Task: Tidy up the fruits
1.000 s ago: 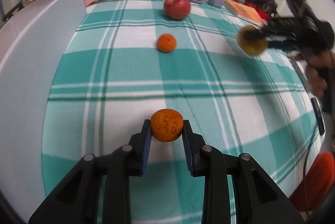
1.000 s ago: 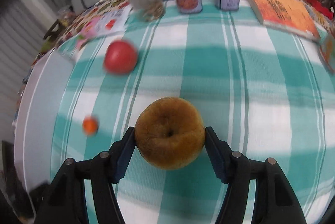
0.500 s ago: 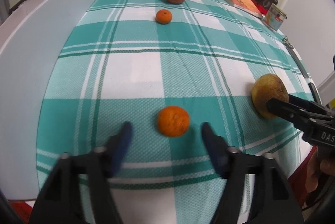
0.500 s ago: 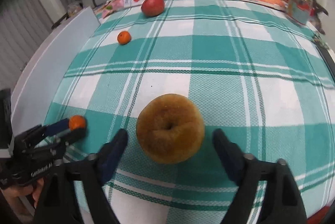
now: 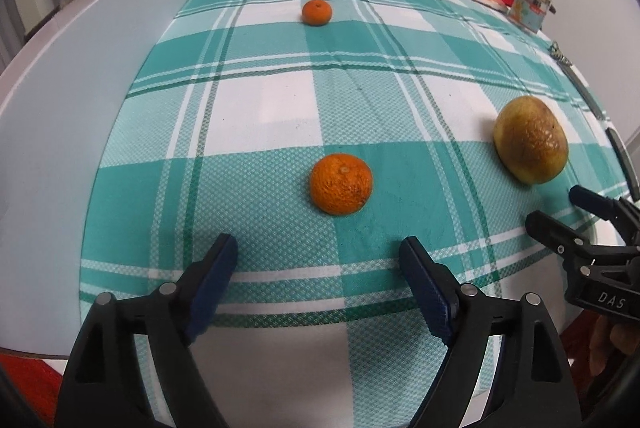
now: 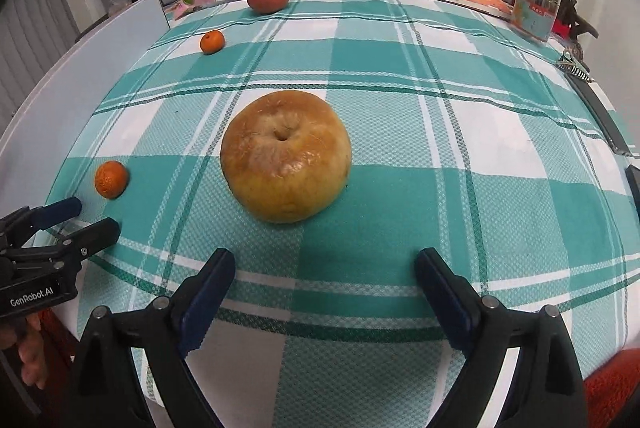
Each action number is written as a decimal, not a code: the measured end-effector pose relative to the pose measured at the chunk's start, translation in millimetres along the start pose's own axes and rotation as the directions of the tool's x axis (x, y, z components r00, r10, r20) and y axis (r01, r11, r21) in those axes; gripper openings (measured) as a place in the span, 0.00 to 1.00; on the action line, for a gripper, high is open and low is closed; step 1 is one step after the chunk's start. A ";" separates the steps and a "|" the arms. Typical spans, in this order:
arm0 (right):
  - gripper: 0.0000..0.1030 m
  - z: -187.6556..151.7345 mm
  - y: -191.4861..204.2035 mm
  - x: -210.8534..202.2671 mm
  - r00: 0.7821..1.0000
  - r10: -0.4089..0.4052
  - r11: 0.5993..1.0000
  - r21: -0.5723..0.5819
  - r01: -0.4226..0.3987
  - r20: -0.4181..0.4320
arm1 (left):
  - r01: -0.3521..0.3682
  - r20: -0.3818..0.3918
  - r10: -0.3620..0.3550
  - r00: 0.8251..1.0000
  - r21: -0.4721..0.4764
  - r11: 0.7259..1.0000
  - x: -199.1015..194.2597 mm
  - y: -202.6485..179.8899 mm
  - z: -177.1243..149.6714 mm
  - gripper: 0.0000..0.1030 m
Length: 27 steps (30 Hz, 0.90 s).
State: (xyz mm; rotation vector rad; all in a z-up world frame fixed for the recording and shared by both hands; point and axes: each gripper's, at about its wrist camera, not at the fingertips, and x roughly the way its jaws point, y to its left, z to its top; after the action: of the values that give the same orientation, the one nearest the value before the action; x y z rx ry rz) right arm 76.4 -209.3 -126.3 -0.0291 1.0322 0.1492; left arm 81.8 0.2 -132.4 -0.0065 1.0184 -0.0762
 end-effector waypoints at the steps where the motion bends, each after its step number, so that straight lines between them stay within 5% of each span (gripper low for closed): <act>1: 0.93 -1.4 1.5 0.7 1.000 -0.008 1.000 -0.009 0.008 0.000 | -0.004 0.000 0.004 1.000 0.006 1.000 0.4 -1.0 -0.4 0.84; 8: 1.00 -9.1 8.4 2.9 0.999 -0.030 0.999 -0.028 0.031 0.026 | 0.010 0.010 -0.010 1.000 0.052 0.999 1.5 -3.5 -4.3 0.92; 11: 1.00 -7.6 7.7 2.9 1.000 -0.022 0.999 -0.029 0.022 0.015 | 0.102 0.000 -0.102 0.995 0.029 0.994 -2.6 9.9 1.0 0.92; 14: 1.00 1.5 -4.0 -3.7 0.998 0.066 0.997 0.034 -0.066 -0.004 | 0.170 0.010 -0.170 0.985 -0.025 0.985 -5.6 27.0 11.5 0.90; 18: 0.99 21.4 -9.2 -7.7 0.988 0.152 0.987 0.054 -0.150 -0.026 | 0.174 0.005 -0.174 0.985 0.034 0.984 -3.9 19.1 22.9 0.90; 22: 0.99 45.8 1.5 1.6 0.982 0.160 0.987 -0.015 -0.162 -0.103 | 0.133 -0.043 -0.128 0.991 0.132 0.982 10.7 -5.9 27.8 0.49; 24: 0.97 55.3 2.6 8.4 0.978 0.158 0.986 -0.024 -0.162 -0.136 | 0.094 -0.028 -0.090 0.996 0.168 0.981 11.9 -13.1 29.7 0.48; 26: 0.84 62.6 4.0 15.9 0.975 0.153 0.986 -0.036 -0.160 -0.160 | 0.078 -0.021 -0.075 0.997 0.173 0.982 11.6 -13.6 31.2 0.29; 27: 0.78 65.6 5.8 20.9 0.974 0.143 0.987 -0.045 -0.153 -0.173 | 0.082 -0.024 -0.079 0.997 0.164 0.983 11.5 -11.6 32.4 0.29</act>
State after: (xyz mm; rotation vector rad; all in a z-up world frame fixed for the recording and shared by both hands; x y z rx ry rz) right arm 142.1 -195.1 -110.3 -0.0180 1.2001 0.3171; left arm 114.6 -13.1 -124.7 0.1044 1.0271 -0.2350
